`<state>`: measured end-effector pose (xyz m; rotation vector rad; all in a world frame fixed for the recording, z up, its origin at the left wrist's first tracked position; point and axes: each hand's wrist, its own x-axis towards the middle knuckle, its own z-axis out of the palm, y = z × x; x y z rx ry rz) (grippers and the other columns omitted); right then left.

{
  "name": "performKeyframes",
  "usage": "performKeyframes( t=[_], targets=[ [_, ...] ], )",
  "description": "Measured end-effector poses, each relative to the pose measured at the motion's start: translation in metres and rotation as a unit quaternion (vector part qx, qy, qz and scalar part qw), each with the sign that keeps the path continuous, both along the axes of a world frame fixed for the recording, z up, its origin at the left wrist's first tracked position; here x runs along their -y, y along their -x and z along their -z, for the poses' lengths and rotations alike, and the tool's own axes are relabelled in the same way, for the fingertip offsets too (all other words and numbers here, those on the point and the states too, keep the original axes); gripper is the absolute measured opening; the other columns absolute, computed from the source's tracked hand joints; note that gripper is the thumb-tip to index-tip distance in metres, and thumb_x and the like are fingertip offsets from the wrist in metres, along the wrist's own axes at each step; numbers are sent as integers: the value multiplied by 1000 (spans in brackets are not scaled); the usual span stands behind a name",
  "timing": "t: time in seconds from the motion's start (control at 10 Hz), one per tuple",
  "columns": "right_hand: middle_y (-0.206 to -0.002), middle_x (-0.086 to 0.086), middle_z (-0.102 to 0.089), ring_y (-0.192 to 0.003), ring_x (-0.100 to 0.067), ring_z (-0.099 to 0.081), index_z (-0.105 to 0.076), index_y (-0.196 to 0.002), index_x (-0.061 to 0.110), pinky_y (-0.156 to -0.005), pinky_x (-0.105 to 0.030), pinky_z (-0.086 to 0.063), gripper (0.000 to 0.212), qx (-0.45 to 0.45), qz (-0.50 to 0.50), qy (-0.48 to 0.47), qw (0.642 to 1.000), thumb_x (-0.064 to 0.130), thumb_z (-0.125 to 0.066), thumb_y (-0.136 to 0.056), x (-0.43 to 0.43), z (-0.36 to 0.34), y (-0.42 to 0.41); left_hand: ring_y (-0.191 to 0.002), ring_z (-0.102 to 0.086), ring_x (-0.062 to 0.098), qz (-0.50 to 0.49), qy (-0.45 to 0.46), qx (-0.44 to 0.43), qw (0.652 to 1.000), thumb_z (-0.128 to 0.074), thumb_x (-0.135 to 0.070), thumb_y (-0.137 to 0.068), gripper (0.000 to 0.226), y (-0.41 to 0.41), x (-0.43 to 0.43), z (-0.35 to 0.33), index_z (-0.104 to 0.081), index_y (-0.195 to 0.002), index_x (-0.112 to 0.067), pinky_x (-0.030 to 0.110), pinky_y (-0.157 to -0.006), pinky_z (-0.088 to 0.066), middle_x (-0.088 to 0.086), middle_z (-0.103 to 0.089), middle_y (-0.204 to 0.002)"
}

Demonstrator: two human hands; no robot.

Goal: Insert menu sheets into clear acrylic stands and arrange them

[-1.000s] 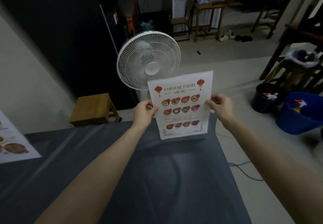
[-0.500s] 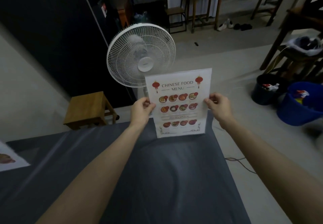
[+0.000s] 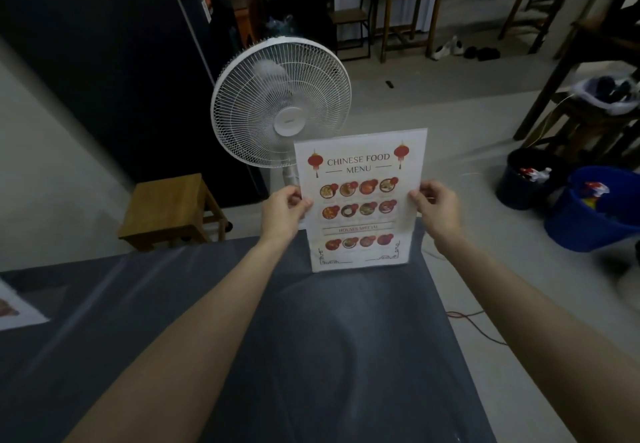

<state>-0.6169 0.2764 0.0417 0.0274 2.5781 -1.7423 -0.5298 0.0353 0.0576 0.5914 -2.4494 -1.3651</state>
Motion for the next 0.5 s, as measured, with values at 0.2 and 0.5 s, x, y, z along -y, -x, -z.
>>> performKeyframes(
  t=[0.2,0.5],
  targets=[
    [-108,-7,-67,-96,-24,-66,-61,-109,9,-87,-44,-57,20,13,-6,11,1000,20,-55,-93,2,-5,-1,-88,-70,26,-6,-15,-3,1000,-64,-16,-88,9,-1,2,5,-68,-93,-8,49,-82,-59,11,-73,-92],
    [-120,-11,-64,-104,-22,-61,-56,-124,2,-85,-31,-48,37,12,23,-61,998,24,-55,-94,-1,-7,-30,-93,-59,15,5,-31,43,999,-64,-19,-91,25,-21,8,0,-63,-111,-4,22,-76,-47,4,-65,-102]
  ],
)
